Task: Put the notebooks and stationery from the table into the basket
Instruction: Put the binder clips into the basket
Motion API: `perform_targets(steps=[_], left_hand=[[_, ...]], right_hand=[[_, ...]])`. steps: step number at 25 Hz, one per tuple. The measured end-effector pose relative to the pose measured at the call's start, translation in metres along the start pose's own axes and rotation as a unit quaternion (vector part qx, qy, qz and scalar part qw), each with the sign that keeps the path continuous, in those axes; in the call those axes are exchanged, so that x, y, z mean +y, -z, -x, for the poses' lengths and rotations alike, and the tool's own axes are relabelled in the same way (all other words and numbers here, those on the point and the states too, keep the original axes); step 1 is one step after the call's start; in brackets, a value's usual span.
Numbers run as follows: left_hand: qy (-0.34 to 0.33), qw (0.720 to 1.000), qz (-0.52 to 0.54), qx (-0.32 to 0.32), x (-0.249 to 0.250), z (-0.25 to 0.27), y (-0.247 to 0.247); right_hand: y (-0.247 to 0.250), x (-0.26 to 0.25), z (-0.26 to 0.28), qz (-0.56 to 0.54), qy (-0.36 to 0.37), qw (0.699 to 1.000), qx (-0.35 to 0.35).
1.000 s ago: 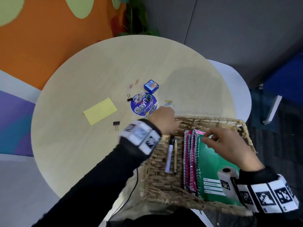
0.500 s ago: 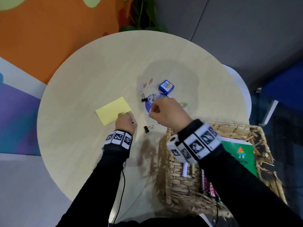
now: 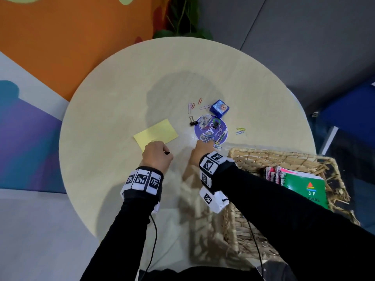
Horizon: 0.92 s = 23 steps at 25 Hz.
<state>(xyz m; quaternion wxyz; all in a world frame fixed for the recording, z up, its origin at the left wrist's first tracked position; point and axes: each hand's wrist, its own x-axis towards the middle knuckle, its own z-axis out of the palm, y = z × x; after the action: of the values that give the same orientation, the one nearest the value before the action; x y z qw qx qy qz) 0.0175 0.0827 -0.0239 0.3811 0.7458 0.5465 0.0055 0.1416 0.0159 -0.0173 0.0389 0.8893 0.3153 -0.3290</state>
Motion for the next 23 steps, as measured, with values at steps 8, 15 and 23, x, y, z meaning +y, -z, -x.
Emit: perform_targets(steps=[8, 15, 23], left_hand=[[0.015, 1.000, 0.018, 0.002, -0.027, 0.014, 0.011], [-0.041, 0.998, 0.053, -0.020, 0.000, 0.043, 0.015], [-0.118, 0.964, 0.216, -0.101, 0.075, 0.091, 0.011]], right_hand=[[-0.011, -0.004, -0.002, 0.015, 0.027, 0.999, 0.029], [0.086, 0.018, 0.070, -0.102, 0.166, 0.980, 0.044], [0.051, 0.148, 0.072, 0.084, 0.213, 0.973, -0.019]])
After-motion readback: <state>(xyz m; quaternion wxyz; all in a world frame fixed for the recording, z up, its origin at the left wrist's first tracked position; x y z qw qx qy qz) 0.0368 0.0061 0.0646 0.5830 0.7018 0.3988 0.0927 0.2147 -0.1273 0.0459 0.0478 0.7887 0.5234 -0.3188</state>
